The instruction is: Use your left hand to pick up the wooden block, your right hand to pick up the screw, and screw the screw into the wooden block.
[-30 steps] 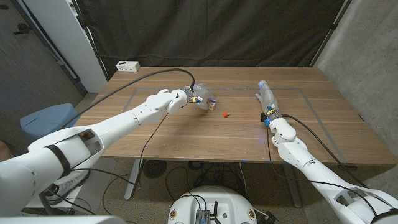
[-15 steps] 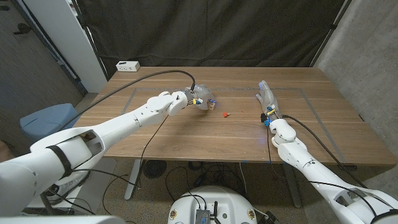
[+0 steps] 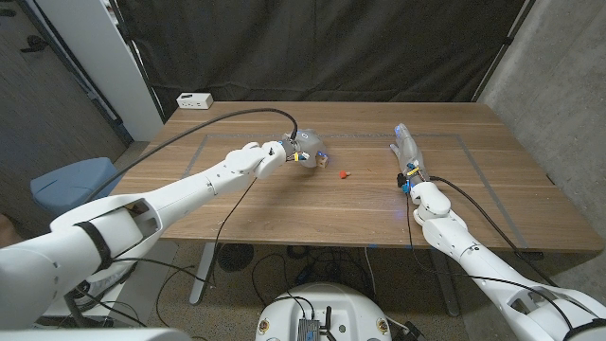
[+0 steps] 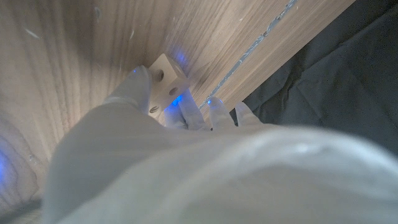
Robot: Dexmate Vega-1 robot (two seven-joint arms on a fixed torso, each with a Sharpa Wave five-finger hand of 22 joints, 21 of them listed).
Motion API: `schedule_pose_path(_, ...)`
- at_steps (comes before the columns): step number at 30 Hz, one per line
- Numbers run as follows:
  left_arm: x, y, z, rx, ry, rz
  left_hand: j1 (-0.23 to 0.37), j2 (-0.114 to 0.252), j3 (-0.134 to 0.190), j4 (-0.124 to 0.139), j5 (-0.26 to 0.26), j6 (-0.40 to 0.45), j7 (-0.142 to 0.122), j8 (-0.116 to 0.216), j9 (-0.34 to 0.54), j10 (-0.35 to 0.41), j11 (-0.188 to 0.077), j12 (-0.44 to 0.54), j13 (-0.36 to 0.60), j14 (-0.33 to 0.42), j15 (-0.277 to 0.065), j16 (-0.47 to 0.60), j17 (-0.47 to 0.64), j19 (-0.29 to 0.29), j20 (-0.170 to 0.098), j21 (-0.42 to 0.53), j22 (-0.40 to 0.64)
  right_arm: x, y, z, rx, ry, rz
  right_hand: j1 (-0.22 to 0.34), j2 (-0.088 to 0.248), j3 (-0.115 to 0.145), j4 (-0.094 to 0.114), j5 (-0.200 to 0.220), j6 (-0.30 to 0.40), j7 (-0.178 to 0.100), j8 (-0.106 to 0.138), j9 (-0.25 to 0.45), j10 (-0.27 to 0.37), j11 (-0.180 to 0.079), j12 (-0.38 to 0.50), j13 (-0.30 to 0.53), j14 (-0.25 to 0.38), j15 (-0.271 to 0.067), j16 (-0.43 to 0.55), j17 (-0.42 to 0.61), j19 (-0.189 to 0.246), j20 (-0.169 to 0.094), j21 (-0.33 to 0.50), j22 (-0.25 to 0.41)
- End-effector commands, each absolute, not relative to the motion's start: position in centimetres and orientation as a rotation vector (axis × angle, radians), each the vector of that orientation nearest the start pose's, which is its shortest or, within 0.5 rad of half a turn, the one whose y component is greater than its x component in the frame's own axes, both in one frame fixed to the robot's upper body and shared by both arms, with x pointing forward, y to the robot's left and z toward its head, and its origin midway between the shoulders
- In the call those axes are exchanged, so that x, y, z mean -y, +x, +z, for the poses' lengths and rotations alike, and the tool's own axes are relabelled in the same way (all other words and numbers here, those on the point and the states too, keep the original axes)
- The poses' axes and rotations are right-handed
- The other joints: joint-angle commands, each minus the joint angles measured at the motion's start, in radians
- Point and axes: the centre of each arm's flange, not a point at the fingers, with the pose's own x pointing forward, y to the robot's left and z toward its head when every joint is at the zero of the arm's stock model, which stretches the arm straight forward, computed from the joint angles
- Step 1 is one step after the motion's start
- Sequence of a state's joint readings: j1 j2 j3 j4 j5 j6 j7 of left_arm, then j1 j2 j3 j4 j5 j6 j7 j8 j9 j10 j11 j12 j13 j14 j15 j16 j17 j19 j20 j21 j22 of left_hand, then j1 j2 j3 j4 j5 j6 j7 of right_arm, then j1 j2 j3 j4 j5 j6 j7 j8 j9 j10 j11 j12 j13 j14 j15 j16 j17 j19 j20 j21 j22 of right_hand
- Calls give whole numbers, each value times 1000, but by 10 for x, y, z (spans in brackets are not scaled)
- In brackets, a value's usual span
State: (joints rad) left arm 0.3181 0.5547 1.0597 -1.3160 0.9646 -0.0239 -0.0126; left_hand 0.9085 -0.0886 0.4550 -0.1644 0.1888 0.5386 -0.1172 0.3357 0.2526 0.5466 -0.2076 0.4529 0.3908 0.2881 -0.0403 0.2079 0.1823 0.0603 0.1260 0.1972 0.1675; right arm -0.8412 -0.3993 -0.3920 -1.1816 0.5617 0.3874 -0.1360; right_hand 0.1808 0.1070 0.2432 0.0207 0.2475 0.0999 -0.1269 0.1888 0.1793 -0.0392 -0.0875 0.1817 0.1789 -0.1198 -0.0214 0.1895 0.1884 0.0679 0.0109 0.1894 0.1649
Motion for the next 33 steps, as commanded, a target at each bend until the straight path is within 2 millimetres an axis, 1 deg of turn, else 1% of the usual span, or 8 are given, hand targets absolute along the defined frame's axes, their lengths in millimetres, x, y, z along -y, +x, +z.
schedule_pose_path(1, -91, 673, 28, 865, 2000, -92, 24, 3, -13, 3, 6, 32, -3, 22, 13, 38, -6, 35, 27, 29, -80, 9, 5, 24, 0, 4, 1, 277, 667, -64, 593, 93, 48, 11, -5, 3, -4, 0, 2, -12, -2, 1, 7, 1, 11, 4, -1, 1, 9, 4, 5, 3, 2, 6)
schedule_pose_path(3, -91, 673, 28, 870, 1999, -85, 33, 4, -19, 3, 6, 58, -6, 38, 19, 55, -5, 53, 41, 45, -87, 10, 6, 36, -2, 4, 1, 277, 667, -63, 594, 92, 48, 11, -5, 3, -4, -1, 2, -12, -2, 1, 7, 0, 11, 4, -1, 1, 10, 4, 5, 4, 2, 6)
schedule_pose_path(6, -91, 674, 28, 875, 1996, -77, 41, 5, -25, 4, 7, 81, -10, 53, 25, 69, -7, 68, 54, 58, -91, 11, 7, 47, -6, 4, 1, 276, 666, -61, 597, 87, 51, 10, -5, 3, -4, -1, 2, -12, -2, 1, 7, 2, 10, 4, -1, 0, 10, 4, 5, 4, 2, 6)
schedule_pose_path(7, -92, 674, 28, 877, 1995, -74, 43, 7, -27, 4, 7, 89, -9, 58, 27, 75, -8, 74, 59, 63, -98, 12, 8, 53, -6, 4, 1, 276, 666, -61, 598, 86, 51, 10, -5, 3, -4, -1, 2, -11, -2, 1, 6, 0, 10, 4, -1, 0, 9, 4, 5, 3, 2, 6)
schedule_pose_path(13, -91, 674, 28, 891, 1988, -65, 63, 11, -40, 5, 10, 142, -20, 91, 35, 117, -12, 107, 84, 94, -114, 15, 10, 78, -8, 3, 1, 275, 663, -56, 607, 70, 56, 10, -5, 3, -4, -1, 3, -11, -2, 1, 8, 2, 10, 5, -1, 0, 10, 4, 5, 3, 2, 6)
schedule_pose_path(22, -95, 671, 30, 892, 1962, -51, 70, 13, -48, 7, 11, 169, -26, 104, 33, 134, -13, 118, 96, 110, -119, 17, 12, 90, -12, 2, 1, 270, 653, -44, 616, -26, 63, 10, -4, 4, -5, -2, 4, -11, -1, 1, 8, -2, 10, 5, -1, -2, 10, 4, 6, 3, 2, 6)
schedule_pose_path(33, -99, 666, 37, 891, 1877, -30, 67, 14, -55, 11, 11, 175, -28, 108, 31, 139, -12, 121, 102, 113, -123, 16, 14, 96, -10, 1, 2, 264, 645, -31, 605, -135, 74, 13, -4, 6, -8, -2, 8, -11, 0, 1, 10, -3, 10, 5, 0, -3, 10, 3, 8, 2, 3, 6)
